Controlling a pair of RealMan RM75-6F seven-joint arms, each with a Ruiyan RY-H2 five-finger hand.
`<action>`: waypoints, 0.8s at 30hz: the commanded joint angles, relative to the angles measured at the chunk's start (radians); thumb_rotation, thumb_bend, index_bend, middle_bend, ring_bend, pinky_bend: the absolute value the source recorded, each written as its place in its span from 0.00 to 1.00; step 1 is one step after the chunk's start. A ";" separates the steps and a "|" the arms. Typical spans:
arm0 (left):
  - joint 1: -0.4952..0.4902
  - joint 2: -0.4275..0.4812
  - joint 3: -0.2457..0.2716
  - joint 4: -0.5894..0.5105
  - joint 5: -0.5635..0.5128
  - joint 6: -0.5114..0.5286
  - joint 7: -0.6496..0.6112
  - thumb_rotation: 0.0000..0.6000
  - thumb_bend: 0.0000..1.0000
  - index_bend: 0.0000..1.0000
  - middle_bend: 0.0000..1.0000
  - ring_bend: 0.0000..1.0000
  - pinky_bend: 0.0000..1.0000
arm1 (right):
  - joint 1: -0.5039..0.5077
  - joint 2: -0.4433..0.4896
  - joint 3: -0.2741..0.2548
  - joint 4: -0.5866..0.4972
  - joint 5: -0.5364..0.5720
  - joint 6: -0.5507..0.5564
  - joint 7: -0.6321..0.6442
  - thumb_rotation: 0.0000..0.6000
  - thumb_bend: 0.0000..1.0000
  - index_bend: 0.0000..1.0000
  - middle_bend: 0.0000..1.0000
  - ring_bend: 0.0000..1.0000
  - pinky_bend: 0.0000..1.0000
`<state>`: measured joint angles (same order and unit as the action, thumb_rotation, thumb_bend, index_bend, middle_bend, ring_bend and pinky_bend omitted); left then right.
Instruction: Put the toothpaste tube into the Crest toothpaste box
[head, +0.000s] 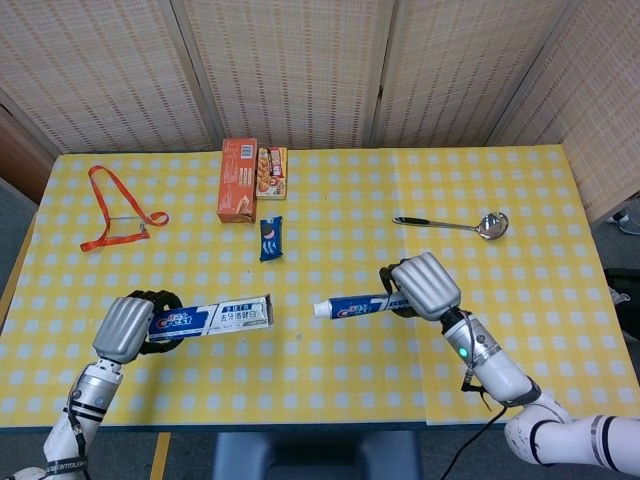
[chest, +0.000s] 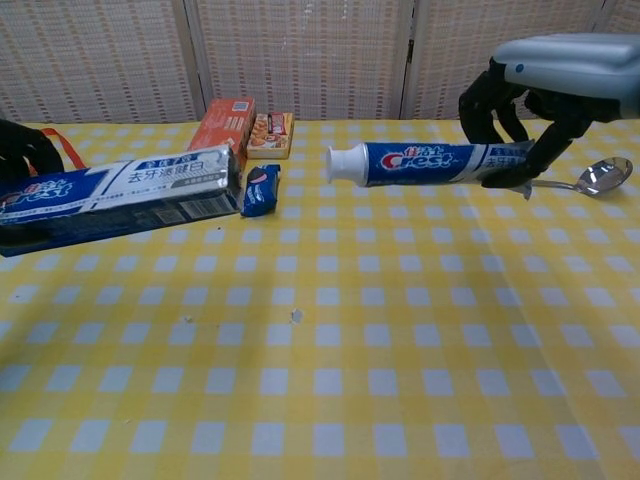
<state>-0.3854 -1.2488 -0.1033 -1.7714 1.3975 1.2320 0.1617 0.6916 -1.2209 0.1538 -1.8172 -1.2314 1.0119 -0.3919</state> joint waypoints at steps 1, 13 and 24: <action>-0.002 0.005 0.005 -0.018 0.009 0.000 0.010 1.00 0.32 0.59 0.63 0.51 0.45 | 0.012 -0.018 0.003 -0.011 0.017 -0.002 -0.028 1.00 0.44 0.72 0.69 0.66 0.90; -0.012 -0.015 0.026 -0.038 0.033 -0.011 0.018 1.00 0.32 0.59 0.63 0.51 0.45 | 0.048 -0.077 0.012 -0.016 0.068 -0.005 -0.099 1.00 0.44 0.72 0.69 0.66 0.90; -0.028 -0.038 0.020 -0.052 0.047 -0.013 0.020 1.00 0.32 0.59 0.64 0.51 0.45 | 0.079 -0.119 0.025 0.005 0.112 -0.024 -0.096 1.00 0.44 0.72 0.69 0.66 0.90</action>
<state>-0.4131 -1.2858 -0.0830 -1.8228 1.4441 1.2192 0.1824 0.7686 -1.3381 0.1768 -1.8116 -1.1227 0.9911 -0.4923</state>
